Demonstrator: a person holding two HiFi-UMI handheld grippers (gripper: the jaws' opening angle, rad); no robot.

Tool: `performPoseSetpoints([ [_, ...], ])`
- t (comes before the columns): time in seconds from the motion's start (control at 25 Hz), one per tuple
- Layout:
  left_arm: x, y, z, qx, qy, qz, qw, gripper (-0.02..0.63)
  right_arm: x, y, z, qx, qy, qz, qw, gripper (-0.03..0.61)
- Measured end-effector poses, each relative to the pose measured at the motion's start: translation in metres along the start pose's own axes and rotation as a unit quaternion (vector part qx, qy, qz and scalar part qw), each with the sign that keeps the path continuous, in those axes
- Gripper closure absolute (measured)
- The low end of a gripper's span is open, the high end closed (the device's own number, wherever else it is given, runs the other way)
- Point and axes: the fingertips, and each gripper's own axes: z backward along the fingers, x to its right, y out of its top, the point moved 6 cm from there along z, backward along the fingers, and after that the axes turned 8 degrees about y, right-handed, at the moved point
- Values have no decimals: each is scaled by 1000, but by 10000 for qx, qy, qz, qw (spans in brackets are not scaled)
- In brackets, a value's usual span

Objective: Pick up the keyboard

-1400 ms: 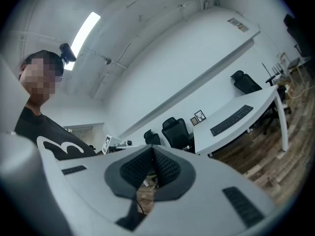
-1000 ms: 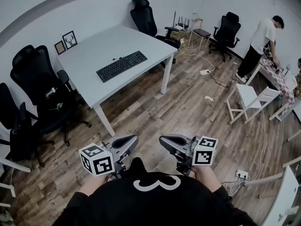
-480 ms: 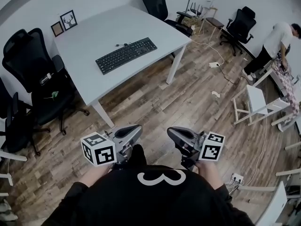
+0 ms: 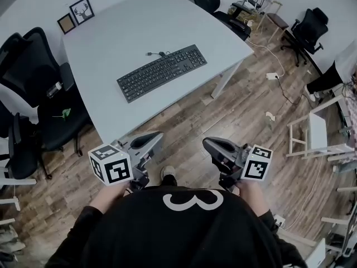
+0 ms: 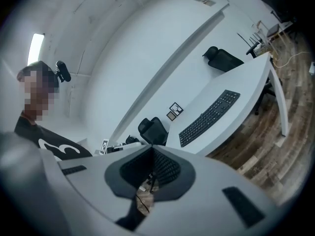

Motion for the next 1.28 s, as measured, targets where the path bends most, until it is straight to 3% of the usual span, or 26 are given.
performPoseSetpoints([
  [0.28, -46, 45, -21, 327, 307, 239, 9987, 600, 44, 67, -38, -388, 46, 408, 9984, 568],
  [0.52, -85, 63, -34, 613, 964, 450, 9924, 600, 92, 105, -56, -614, 325, 336, 9970, 568],
  [0.76, -124, 98, -51, 1277, 1596, 1125, 9724, 600, 152, 164, -108, -1148, 903, 241, 9890, 568],
  [1.0, -139, 134, -66, 1664, 2067, 1001, 9589, 600, 189, 223, -151, -1534, 1376, 432, 9776, 568],
  [1.28, -165, 141, -72, 1820, 2727, 1261, 9363, 600, 239, 248, -167, -1836, 1448, 304, 9718, 568],
])
